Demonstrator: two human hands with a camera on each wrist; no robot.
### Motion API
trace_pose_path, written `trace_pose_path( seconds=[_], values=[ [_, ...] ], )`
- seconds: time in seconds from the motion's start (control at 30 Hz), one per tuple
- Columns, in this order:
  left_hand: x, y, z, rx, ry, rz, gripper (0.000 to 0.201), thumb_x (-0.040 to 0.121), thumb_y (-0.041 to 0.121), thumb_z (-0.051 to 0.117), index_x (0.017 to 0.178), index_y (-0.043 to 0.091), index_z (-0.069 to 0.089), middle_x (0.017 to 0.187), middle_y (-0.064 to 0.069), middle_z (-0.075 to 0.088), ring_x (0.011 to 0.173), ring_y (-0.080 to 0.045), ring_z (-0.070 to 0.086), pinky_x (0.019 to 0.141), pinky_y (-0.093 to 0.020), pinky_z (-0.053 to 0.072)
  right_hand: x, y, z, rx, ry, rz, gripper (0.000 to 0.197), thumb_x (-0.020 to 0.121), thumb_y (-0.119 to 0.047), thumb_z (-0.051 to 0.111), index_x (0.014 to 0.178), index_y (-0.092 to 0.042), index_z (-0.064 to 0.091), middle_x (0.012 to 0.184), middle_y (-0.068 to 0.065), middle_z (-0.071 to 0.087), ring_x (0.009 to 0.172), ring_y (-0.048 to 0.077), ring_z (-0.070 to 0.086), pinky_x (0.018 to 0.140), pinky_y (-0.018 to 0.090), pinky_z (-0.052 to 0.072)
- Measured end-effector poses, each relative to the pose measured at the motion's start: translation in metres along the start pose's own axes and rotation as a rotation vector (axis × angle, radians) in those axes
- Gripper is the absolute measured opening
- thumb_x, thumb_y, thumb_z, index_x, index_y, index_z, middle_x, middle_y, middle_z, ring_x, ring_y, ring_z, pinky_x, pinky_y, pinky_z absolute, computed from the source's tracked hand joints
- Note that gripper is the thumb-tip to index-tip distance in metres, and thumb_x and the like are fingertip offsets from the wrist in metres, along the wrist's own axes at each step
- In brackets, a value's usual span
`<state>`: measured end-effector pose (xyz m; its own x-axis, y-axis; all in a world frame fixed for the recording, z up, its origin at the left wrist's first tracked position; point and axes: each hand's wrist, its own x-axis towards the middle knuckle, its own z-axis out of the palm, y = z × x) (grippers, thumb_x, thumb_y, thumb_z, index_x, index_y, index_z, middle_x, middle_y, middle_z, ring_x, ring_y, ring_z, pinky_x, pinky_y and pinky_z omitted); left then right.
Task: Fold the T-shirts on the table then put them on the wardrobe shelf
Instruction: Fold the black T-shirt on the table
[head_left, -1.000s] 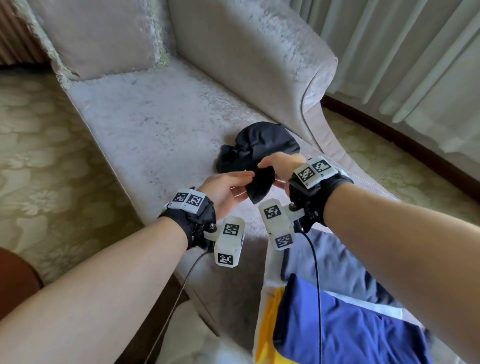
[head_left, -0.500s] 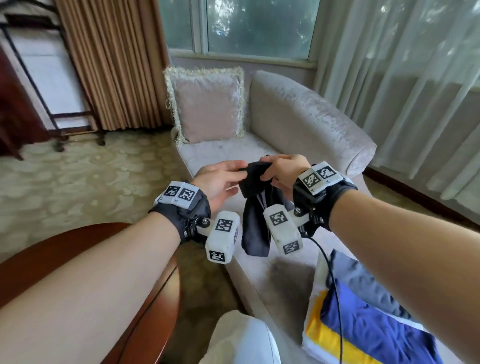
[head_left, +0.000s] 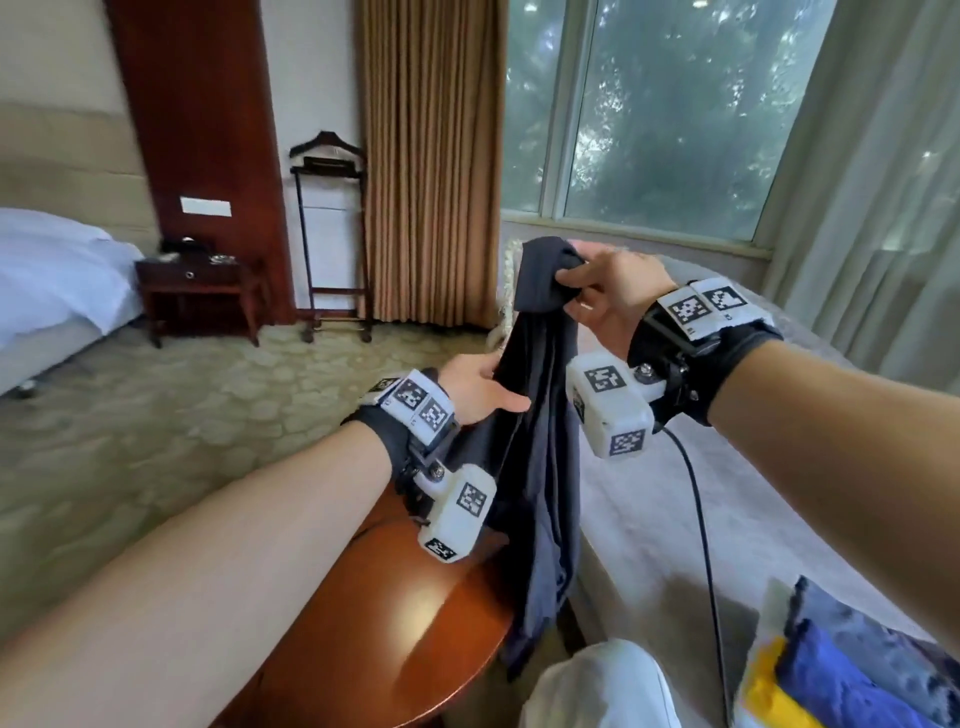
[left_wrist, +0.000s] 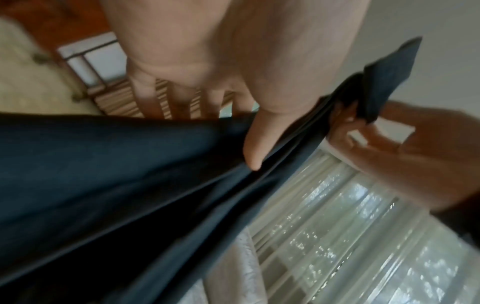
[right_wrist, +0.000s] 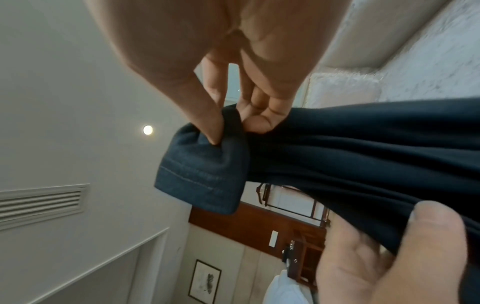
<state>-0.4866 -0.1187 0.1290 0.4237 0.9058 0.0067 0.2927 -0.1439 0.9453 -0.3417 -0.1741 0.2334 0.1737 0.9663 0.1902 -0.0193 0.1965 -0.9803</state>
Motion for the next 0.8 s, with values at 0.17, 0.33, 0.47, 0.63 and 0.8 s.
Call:
trace_pose_path(
  seconds=[0.17, 0.33, 0.47, 0.63, 0.8],
  values=[
    [-0.044, 0.008, -0.047, -0.058, 0.3, 0.086, 0.021, 0.094, 0.018, 0.064, 0.08, 0.003, 0.066, 0.077, -0.008, 0.056, 0.069, -0.018, 0.052, 0.056, -0.02, 0.04, -0.016, -0.023, 0.04, -0.023, -0.017, -0.08, 0.025, 0.089, -0.001, 0.057, 0.092, -0.025, 0.06, 0.086, -0.006, 0.059, 0.075, 0.006, 0.057, 0.071, 0.024, 0.05],
    [-0.078, 0.019, -0.095, -0.263, 0.422, 0.171, 0.015, 0.092, 0.025, 0.062, 0.085, 0.02, 0.074, 0.098, -0.007, 0.074, 0.095, -0.026, 0.069, 0.092, -0.037, 0.055, -0.021, 0.003, 0.071, -0.203, -0.003, 0.09, 0.08, 0.043, -0.021, 0.087, 0.119, -0.026, 0.063, 0.115, 0.0, 0.063, 0.104, 0.015, 0.057, 0.077, 0.03, 0.044],
    [-0.104, 0.021, -0.126, -0.377, 0.437, 0.149, 0.037, 0.071, 0.055, 0.066, 0.099, 0.034, 0.074, 0.11, 0.003, 0.073, 0.107, -0.022, 0.067, 0.099, -0.043, 0.05, -0.022, 0.04, 0.107, -0.384, -0.182, 0.203, 0.143, 0.002, -0.022, 0.089, 0.137, -0.015, 0.045, 0.139, 0.006, 0.049, 0.109, 0.025, 0.055, 0.074, 0.04, 0.052],
    [-0.131, 0.034, -0.136, -0.632, 0.361, 0.227, 0.015, 0.101, 0.027, 0.052, 0.106, 0.025, 0.067, 0.115, -0.01, 0.069, 0.104, -0.024, 0.067, 0.096, -0.039, 0.051, -0.037, 0.072, 0.146, -0.557, -0.437, 0.302, 0.123, 0.028, -0.033, 0.099, 0.138, -0.02, 0.047, 0.131, 0.002, 0.06, 0.118, 0.031, 0.058, 0.095, 0.053, 0.049],
    [-0.137, 0.033, -0.147, -0.684, 0.368, 0.265, 0.02, 0.099, 0.027, 0.055, 0.112, 0.017, 0.067, 0.113, -0.008, 0.071, 0.106, -0.023, 0.067, 0.095, -0.038, 0.053, -0.054, 0.055, 0.155, -0.542, -0.292, 0.228, 0.054, 0.071, -0.025, 0.084, 0.118, -0.011, 0.06, 0.111, 0.005, 0.067, 0.095, 0.024, 0.064, 0.08, 0.034, 0.053]
  ],
)
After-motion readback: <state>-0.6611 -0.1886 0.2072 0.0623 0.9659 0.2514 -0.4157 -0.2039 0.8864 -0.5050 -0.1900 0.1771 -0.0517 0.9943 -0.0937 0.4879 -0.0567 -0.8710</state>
